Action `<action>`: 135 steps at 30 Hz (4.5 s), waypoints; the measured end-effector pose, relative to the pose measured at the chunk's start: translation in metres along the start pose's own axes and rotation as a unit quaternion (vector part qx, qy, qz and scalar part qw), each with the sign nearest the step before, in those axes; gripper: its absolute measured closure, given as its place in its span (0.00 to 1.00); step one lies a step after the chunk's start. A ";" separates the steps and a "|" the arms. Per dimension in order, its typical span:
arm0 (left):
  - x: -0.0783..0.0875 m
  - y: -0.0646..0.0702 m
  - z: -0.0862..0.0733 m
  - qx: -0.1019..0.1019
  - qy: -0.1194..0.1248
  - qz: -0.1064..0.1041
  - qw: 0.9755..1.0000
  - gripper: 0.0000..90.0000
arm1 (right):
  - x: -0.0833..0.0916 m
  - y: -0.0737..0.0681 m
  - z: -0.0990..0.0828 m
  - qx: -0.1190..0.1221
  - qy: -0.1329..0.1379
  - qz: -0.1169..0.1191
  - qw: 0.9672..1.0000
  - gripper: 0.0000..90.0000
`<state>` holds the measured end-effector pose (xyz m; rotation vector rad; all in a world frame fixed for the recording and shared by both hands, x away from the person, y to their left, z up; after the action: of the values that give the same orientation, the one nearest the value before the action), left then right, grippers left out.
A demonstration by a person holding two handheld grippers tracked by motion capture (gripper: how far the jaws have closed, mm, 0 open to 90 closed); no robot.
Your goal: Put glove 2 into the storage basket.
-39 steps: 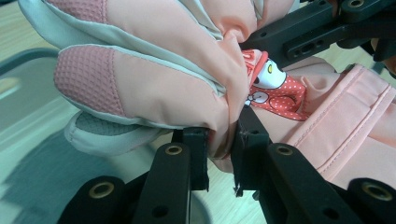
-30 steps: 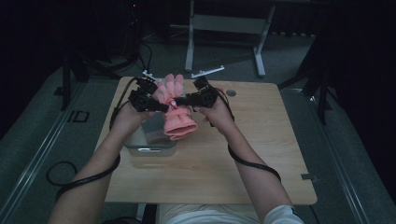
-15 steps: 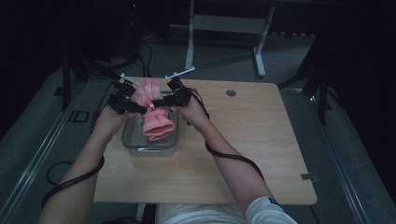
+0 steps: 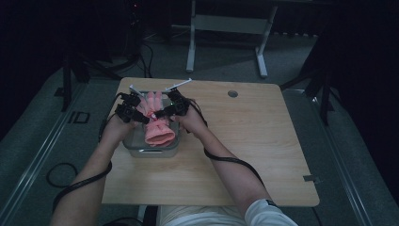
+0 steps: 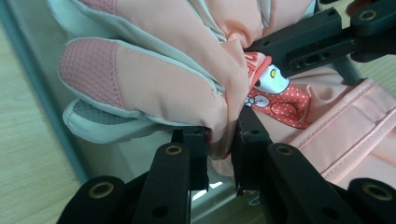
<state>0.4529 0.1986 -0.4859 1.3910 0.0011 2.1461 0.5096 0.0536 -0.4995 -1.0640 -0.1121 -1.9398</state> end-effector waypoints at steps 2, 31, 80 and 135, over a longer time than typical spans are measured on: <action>-0.007 -0.001 -0.002 0.003 -0.006 -0.005 1.000 0.86 | -0.004 0.003 -0.004 -0.003 -0.013 -0.001 1.000 0.68; 0.001 -0.015 -0.003 0.025 0.042 0.051 0.997 0.46 | 0.003 0.008 0.013 0.026 -0.008 -0.037 0.999 0.45; 0.021 0.116 0.013 -0.135 0.154 -0.015 0.979 0.01 | 0.113 0.043 -0.029 0.071 0.057 -0.034 0.995 0.19; -0.111 0.210 -0.052 -0.283 0.075 -0.069 0.954 0.01 | 0.119 0.092 -0.182 0.118 0.077 -0.092 0.986 0.15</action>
<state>0.3447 -0.0126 -0.5395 0.8678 -0.4137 1.9180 0.4356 -0.1625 -0.5575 -0.7683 -0.3563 -2.1064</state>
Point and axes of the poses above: each handheld gripper's, and its own axes: x roughly backward along the jaws, z roughly out of its top, y roughly to its right, the point moved 4 cm from there along -x, roughly forward along the jaws, and after that the axes turned 7 degrees about -z, right-handed, at the moved point
